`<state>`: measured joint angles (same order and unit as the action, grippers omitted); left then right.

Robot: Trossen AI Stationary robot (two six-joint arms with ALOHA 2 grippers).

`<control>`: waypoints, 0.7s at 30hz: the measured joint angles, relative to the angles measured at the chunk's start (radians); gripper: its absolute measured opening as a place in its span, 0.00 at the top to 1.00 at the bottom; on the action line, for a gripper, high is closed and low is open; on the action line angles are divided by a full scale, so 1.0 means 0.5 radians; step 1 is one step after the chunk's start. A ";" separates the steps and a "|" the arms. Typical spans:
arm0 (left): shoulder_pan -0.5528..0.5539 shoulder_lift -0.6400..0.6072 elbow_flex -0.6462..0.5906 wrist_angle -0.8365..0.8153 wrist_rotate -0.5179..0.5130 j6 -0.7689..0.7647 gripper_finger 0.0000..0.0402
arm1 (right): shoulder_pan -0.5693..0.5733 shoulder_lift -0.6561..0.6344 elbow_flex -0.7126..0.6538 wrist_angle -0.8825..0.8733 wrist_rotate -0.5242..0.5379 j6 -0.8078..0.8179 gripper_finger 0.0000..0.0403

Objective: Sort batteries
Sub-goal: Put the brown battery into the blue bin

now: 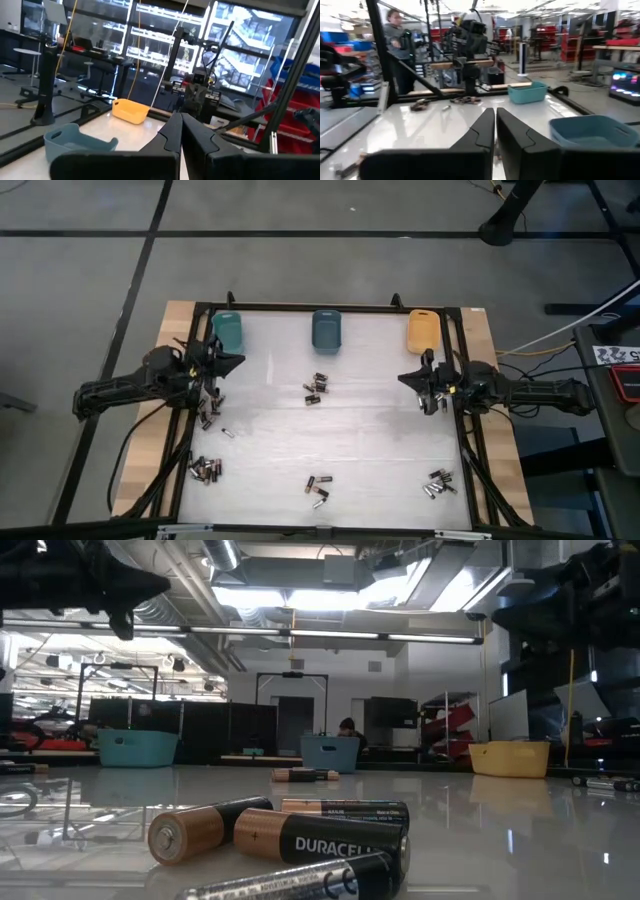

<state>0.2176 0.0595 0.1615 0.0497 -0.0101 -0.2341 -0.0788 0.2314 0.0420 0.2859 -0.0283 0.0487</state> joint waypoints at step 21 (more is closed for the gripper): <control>0.003 0.480 0.108 0.635 -0.358 0.590 1.00 | 0.000 0.253 0.460 -0.236 0.042 -0.343 0.95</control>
<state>0.2190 0.2995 0.2155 0.3674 -0.1890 0.0609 -0.0788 0.3577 0.2719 0.1680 -0.0074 -0.1226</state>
